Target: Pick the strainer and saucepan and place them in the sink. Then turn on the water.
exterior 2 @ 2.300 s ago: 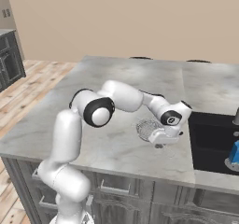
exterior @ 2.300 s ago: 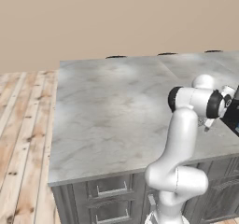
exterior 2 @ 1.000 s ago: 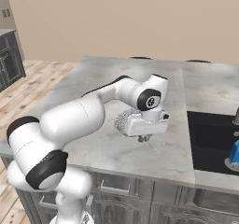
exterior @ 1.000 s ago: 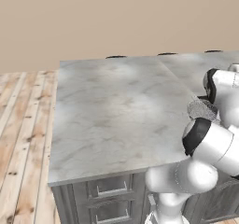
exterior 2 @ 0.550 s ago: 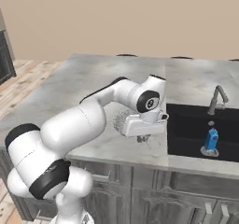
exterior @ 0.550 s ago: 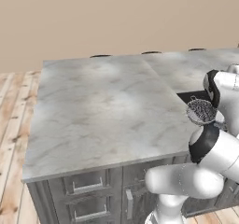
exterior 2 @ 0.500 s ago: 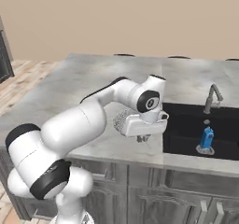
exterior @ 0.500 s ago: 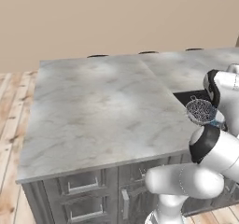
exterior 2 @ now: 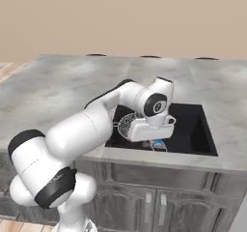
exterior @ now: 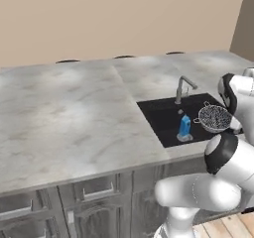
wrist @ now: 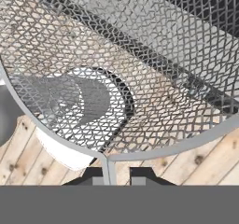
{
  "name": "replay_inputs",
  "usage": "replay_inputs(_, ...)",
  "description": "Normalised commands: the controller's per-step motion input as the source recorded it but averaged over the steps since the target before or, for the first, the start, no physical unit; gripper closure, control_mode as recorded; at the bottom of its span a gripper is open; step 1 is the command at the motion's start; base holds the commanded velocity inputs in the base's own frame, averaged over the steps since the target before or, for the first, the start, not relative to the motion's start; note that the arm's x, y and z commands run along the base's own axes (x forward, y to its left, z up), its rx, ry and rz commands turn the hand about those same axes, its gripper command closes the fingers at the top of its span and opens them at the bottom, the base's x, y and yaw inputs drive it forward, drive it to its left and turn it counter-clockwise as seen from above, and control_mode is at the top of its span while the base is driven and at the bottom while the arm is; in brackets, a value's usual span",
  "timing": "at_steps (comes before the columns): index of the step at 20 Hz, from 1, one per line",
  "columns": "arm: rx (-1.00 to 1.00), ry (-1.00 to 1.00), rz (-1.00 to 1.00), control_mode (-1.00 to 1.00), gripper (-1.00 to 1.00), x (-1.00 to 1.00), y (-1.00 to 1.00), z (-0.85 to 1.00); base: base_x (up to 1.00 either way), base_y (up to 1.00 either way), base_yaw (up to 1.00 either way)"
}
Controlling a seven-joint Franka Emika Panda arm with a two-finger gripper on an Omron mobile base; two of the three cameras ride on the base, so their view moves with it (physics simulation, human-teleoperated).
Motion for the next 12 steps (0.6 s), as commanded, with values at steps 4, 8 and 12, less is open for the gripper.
replay_inputs(4, 0.0, 0.0, 0.0, 1.0, 1.0, 0.0, 0.0, 0.0, 0.0, -1.0, 0.0)
replay_inputs(8, 0.0, 0.0, 0.0, 1.0, 1.0, 0.0, 0.0, 0.0, 0.12, -1.0, 0.05)
replay_inputs(12, 0.0, 0.0, 0.0, 1.0, 1.0, 0.0, 0.0, 0.0, 0.28, -1.0, 0.16)
